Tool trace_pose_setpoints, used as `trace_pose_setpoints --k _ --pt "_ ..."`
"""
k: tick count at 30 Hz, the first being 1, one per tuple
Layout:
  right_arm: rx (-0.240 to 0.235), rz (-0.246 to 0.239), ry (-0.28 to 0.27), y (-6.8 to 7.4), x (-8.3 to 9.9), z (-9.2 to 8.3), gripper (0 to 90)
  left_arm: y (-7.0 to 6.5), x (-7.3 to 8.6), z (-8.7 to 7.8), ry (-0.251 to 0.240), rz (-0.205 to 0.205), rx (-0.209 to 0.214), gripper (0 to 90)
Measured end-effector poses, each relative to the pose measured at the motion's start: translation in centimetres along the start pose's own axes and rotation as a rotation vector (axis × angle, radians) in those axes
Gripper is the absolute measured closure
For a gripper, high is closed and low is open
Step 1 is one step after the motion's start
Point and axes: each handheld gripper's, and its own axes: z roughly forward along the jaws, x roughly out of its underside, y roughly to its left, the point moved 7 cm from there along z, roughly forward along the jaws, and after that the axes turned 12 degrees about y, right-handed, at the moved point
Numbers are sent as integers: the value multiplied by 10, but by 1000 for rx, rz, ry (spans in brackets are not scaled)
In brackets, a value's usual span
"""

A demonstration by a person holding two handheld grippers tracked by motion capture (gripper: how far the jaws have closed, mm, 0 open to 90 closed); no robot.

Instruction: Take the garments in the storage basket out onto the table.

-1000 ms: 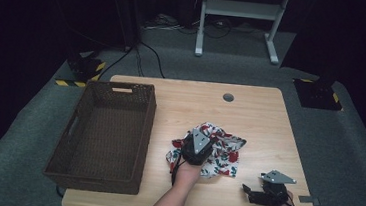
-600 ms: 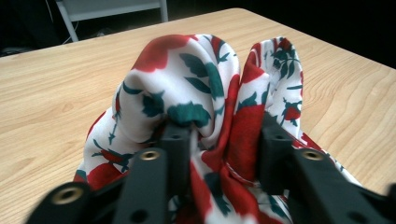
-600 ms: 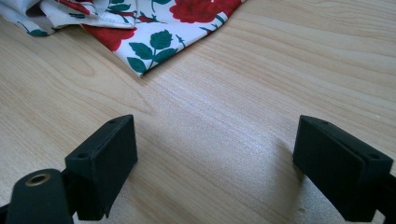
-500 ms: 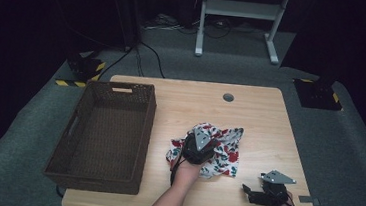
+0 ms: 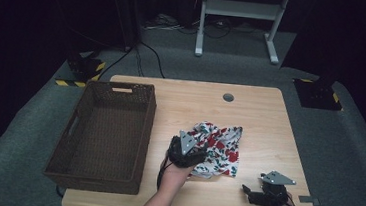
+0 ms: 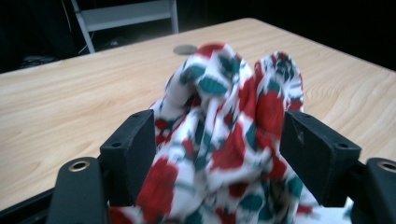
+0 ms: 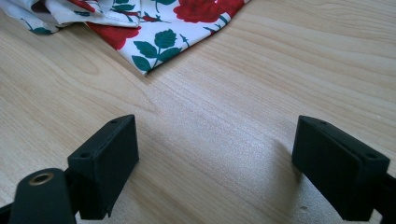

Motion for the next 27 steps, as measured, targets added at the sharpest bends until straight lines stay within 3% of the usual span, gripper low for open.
trace_pose_setpoints --k 9,15,19,27 --pt "-2 -9 -2 1 2 -1 148 1 42 -13 61 50 -11 319" --pt "-5 -2 0 2 2 -2 149 -4 67 -17 109 109 -14 333" --pt "-25 -7 -7 8 0 -1 159 -7 70 -14 120 103 15 367" --pt "-20 -6 -38 13 -18 3 257 -15 75 -3 168 162 35 521"
